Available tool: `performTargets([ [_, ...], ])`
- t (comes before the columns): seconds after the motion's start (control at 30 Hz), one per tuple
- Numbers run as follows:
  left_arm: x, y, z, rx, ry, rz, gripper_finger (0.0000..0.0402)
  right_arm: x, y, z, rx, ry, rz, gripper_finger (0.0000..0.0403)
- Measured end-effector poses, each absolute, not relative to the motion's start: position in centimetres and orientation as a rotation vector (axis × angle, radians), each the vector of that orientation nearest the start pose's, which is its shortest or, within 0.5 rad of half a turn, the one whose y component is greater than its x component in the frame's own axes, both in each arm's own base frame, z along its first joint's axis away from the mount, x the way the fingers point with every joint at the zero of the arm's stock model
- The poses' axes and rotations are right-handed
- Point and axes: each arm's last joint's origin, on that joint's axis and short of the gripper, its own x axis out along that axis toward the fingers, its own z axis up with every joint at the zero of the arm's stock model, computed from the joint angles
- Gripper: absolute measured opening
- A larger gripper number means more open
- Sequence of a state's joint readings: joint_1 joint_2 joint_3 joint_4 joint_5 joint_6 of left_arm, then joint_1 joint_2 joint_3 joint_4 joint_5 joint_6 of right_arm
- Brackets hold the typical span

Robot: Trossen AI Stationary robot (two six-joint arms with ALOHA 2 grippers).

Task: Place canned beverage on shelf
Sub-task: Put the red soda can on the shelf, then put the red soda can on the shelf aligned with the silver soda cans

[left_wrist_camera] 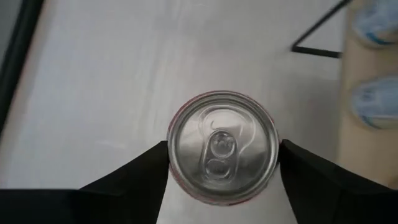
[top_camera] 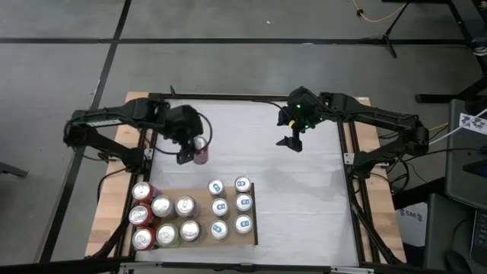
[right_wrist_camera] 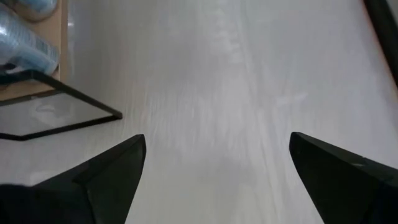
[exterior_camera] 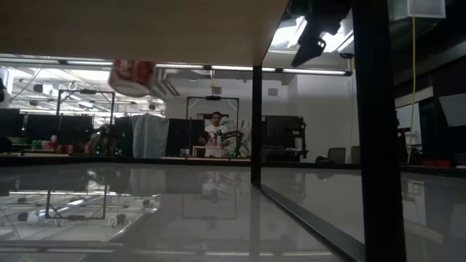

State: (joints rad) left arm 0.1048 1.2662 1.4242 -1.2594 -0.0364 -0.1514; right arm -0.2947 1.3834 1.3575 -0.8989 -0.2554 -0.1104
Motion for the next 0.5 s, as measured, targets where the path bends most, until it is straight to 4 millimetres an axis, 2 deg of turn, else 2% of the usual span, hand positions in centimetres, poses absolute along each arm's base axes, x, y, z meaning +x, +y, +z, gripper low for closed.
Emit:
performTargets([
  [0.27,20.1,-0.5,37.5,-0.187,1.080,0.160,0.0246,27.0,-7.4,34.4,0.129,0.824,0.009,0.0386],
  [0.5,19.8,-0.9,37.0,-0.115,1.146,0.206,0.0233,27.1,-7.5,34.5,0.144,0.813,0.000,0.0386],
])
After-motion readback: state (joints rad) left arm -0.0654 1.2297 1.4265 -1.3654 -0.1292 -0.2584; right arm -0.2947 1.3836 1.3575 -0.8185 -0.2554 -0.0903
